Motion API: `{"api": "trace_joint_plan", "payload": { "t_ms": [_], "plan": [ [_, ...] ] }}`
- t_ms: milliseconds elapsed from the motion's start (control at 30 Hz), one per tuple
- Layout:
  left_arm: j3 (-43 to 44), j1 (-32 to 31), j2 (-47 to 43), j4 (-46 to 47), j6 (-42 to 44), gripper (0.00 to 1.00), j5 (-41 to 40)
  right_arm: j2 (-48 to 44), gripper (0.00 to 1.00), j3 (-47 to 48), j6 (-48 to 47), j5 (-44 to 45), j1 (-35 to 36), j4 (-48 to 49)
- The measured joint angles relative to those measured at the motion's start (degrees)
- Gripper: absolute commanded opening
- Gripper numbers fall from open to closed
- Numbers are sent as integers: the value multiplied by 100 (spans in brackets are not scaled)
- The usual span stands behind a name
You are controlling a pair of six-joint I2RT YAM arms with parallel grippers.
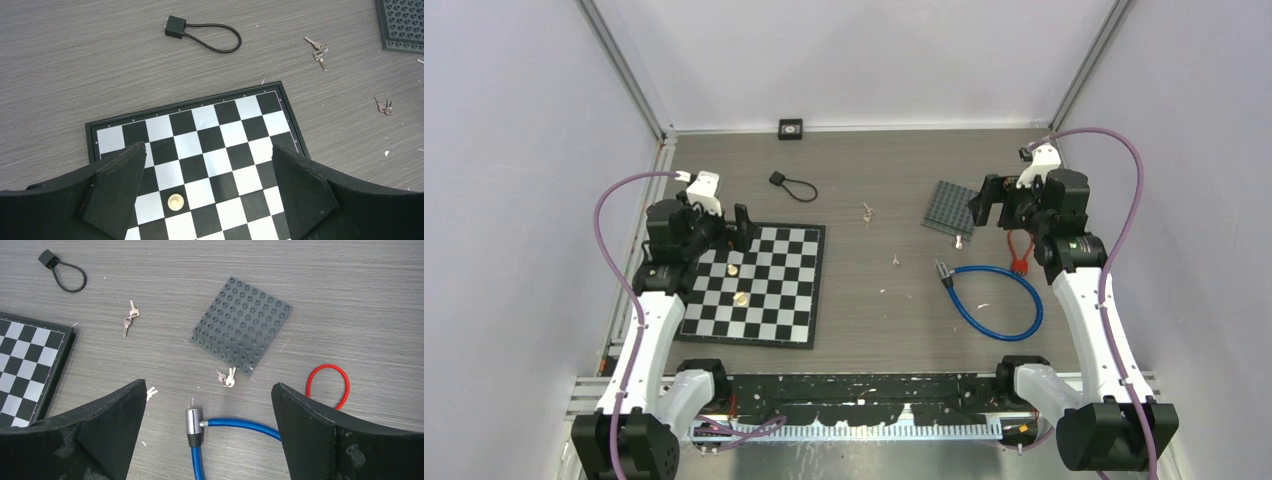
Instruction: Unlock with the key
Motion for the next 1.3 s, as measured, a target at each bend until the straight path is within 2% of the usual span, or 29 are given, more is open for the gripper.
{"api": "trace_joint_plan", "payload": {
  "t_ms": [233, 467, 733, 833, 1067, 1300],
  "plan": [
    [33, 0, -35, -72, -11, 100, 111, -4, 100, -17, -9, -114, -7, 4],
    [138, 0, -149, -269, 208, 100, 785, -4, 100, -17, -157, -533, -48, -50],
    [538, -35, -269, -911, 763, 100, 1368, 223, 100, 157, -638, -723, 120, -763],
    [713, -293, -251, -1233, 1014, 100, 1397, 330, 100, 116, -625, -800, 216, -739],
    [785, -1427, 0, -1685, 1513, 100, 964, 284, 100, -155, -625, -798, 476, -592],
    [778, -1657, 487, -1373, 1517, 100, 863, -216, 100, -555, -640, -337, 470, -389]
  ]
}}
